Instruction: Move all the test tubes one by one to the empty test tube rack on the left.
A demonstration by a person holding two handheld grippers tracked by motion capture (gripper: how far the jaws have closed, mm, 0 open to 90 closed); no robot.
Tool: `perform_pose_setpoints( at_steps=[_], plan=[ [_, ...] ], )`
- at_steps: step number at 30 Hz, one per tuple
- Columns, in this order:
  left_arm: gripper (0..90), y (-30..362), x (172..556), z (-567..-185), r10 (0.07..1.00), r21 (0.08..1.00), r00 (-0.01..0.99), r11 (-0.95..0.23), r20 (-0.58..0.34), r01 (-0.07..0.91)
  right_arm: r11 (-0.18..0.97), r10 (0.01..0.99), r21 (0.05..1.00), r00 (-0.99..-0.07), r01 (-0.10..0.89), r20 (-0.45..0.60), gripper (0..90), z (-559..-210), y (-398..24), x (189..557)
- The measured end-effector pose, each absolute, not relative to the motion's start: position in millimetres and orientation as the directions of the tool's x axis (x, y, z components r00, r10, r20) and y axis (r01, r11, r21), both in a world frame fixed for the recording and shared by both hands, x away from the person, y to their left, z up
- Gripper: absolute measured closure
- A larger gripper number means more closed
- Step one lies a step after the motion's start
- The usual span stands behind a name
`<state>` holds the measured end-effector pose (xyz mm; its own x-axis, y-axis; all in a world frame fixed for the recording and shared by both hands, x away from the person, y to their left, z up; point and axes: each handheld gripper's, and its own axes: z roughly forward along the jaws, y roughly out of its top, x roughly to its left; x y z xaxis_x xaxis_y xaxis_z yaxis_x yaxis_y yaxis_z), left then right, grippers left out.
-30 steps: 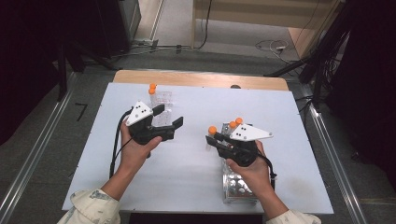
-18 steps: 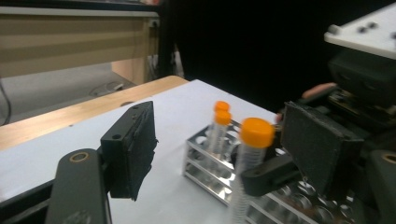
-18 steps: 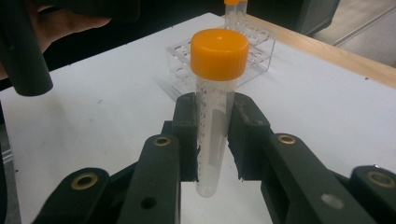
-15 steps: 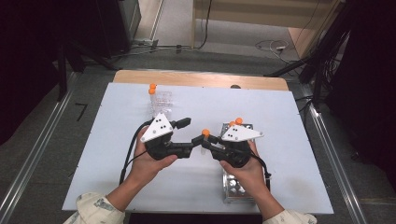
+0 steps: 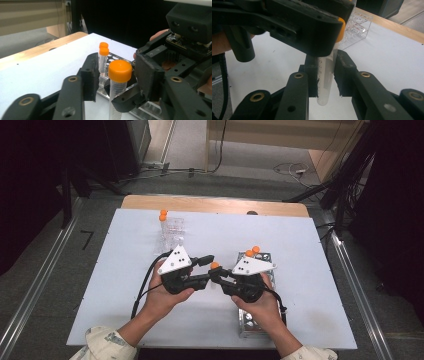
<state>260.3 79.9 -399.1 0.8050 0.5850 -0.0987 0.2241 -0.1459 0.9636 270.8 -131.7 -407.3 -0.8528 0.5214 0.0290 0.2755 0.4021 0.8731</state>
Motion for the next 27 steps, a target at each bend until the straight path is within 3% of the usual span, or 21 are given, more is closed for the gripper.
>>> perform_pose_setpoints(
  at_steps=[9,18,24,27],
  plan=[
    [68.5,78.7,259.6,-400.5,0.578,0.963,0.811,-0.156,-0.093,0.222,0.402,0.518,0.874,-0.855,0.274,0.03,71.6,-407.1,-131.1,269.7],
    [70.6,78.6,259.2,-400.8,0.573,0.964,0.815,-0.16,-0.083,0.211,0.404,0.515,0.873,-0.857,0.273,0.03,71.2,-407.3,-131.3,269.5],
    [70.7,79.0,259.5,-399.5,0.565,0.963,0.82,-0.163,-0.087,0.214,0.395,0.516,0.876,-0.856,0.276,0.036,60.8,-406.5,-133.3,269.2],
    [70.7,81.2,261.1,-399.1,0.57,0.963,0.817,-0.159,-0.091,0.218,0.383,0.526,0.882,-0.85,0.275,0.036,49.8,-405.2,-136.7,269.3]
  ],
)
